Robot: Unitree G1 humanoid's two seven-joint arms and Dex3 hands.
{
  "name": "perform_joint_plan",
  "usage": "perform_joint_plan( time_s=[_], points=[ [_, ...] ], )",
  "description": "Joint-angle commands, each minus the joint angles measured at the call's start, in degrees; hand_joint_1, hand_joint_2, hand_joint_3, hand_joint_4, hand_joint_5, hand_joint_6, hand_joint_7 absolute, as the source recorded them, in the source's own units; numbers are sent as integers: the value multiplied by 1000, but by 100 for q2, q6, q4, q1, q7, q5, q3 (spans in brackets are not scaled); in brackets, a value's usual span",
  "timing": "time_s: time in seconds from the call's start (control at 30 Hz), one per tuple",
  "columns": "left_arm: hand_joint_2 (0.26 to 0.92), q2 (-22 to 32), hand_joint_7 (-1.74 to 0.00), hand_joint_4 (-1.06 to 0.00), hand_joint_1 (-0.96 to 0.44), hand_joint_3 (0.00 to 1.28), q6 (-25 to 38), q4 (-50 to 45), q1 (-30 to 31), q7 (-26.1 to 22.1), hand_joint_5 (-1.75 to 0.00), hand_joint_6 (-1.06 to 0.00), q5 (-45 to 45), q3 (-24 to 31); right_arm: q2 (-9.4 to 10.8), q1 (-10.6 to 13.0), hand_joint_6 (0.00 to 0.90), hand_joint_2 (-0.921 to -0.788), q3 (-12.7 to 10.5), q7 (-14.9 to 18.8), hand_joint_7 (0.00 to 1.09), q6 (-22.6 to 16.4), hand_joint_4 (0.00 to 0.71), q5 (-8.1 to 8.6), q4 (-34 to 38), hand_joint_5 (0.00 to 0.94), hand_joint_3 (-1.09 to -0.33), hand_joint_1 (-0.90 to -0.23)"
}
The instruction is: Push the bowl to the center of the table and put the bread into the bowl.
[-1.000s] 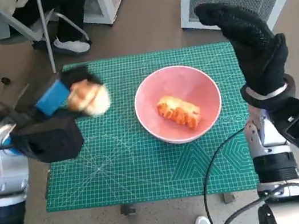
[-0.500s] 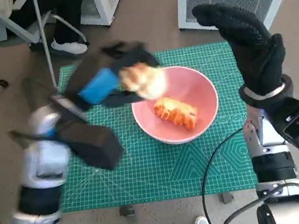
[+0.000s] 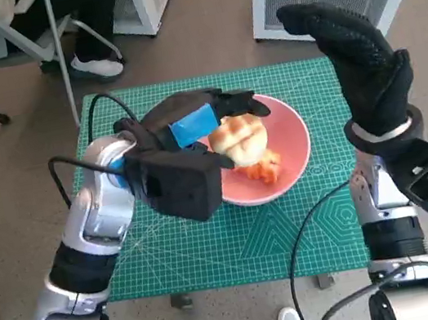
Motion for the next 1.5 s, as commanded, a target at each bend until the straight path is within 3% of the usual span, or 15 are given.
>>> perform_joint_plan(
  time_s=[0.03,0.43,0.73,1.13,1.5],
  points=[
    [891,17,-31,-89,-316,22,-157,-79,-48,146,-4,-260,35,27,-27,131,-1,-921,-15,-65,540,7,-1,-129,-2,468,-831,-536],
    [898,-35,-1,-26,-374,11,-912,172,85,828,0,-222,-151,310,1,83,-1,-921,-16,-148,538,27,-1,-166,40,467,-833,-525],
    [914,-252,-1,-1,-400,19,-1290,102,316,1564,1,-216,-556,872,-13,-1,-1,-921,-46,-203,544,80,2,-152,51,465,-827,-505],
    [921,-888,-12,-55,-519,295,-2509,115,834,2866,-19,-235,-1332,1650,14,-109,-1,-921,-62,-430,560,123,54,-274,-31,401,-801,-542],
    [921,-1323,-18,-115,-559,400,-3549,314,1159,3006,-30,-244,-2117,1925,82,-250,-1,-921,1,-629,567,142,97,-375,-82,331,-789,-549]
  ],
)
